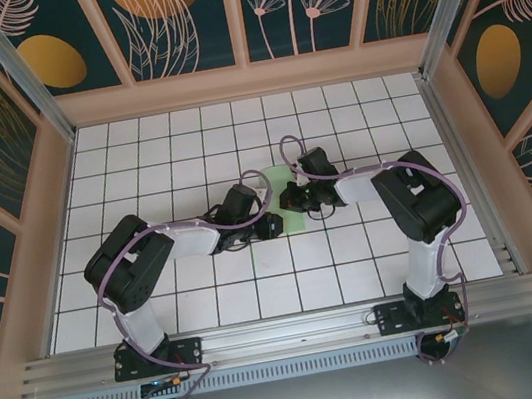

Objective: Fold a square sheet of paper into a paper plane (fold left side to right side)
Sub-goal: Fold the triangle a second time at the center of the table.

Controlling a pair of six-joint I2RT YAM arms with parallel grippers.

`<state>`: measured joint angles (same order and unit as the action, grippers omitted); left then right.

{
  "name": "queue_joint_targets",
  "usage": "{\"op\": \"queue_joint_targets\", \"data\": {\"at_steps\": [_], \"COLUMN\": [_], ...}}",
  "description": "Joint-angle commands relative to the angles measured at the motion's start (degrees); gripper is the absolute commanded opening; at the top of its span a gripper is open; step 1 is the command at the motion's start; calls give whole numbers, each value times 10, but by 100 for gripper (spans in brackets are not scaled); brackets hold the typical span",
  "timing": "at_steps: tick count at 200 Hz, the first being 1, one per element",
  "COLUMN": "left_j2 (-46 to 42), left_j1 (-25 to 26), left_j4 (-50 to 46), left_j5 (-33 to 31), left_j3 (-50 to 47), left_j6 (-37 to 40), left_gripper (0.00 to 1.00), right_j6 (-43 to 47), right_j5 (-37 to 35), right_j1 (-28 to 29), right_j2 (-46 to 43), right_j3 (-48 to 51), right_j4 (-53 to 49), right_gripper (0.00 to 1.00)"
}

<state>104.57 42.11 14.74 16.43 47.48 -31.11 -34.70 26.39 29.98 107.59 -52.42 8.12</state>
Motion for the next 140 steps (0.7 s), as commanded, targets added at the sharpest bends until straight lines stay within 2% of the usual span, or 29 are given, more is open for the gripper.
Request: {"op": "queue_joint_targets", "data": {"at_steps": [1,41,88,140], "left_j2": [9,14,22,19], "left_j1": [-2,-3,-2,-2], "left_j4": [-18,-4,-8,-12], "left_j5": [-8,7,-1,-7], "left_j3": [-11,-26,-37,-41], "left_j6": [10,7,8,10], "left_gripper": [31,28,24,23], "right_j6": [17,22,24,-7], "right_j5": [-20,-7,-26,-27], "right_j1": [4,2,-1,43], "right_j2": [8,-8,-81,-68], "right_j3": [-6,-17,-8,24], "right_j4": [-47,-34,-37,9], "right_gripper": [0,0,0,0]}}
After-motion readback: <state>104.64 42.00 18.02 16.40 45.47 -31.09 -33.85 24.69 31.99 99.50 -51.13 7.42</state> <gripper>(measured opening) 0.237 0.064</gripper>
